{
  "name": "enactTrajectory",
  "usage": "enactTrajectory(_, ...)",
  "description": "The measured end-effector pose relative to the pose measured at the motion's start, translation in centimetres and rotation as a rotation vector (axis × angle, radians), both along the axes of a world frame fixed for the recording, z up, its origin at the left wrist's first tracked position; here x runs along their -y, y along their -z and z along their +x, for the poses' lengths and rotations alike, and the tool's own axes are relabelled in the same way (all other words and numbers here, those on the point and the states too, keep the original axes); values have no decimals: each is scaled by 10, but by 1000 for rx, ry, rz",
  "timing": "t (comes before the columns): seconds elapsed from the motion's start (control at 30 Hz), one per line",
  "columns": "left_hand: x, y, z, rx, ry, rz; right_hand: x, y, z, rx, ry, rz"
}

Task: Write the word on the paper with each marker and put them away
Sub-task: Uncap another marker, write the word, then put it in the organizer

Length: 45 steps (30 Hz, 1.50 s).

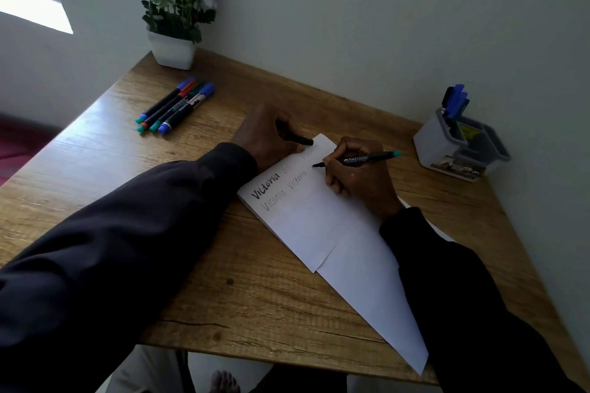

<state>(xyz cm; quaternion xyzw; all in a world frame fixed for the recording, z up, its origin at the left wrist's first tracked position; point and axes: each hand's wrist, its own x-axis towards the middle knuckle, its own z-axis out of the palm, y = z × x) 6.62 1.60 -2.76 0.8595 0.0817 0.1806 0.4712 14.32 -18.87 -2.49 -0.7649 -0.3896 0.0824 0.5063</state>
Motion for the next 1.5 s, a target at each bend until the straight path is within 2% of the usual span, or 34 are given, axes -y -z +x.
enactTrajectory(0.3, 0, 0, 0, -5, 2, 5, -1, -1, 1, -21, -19, 38)
enactTrajectory(1.03, 1, -1, 0, -19, -2, 30, 0, -2, 0, 7, -18, -19)
enactTrajectory(1.5, 1, -3, -2, -24, 8, -2, -1, 0, -1, -30, 8, 41)
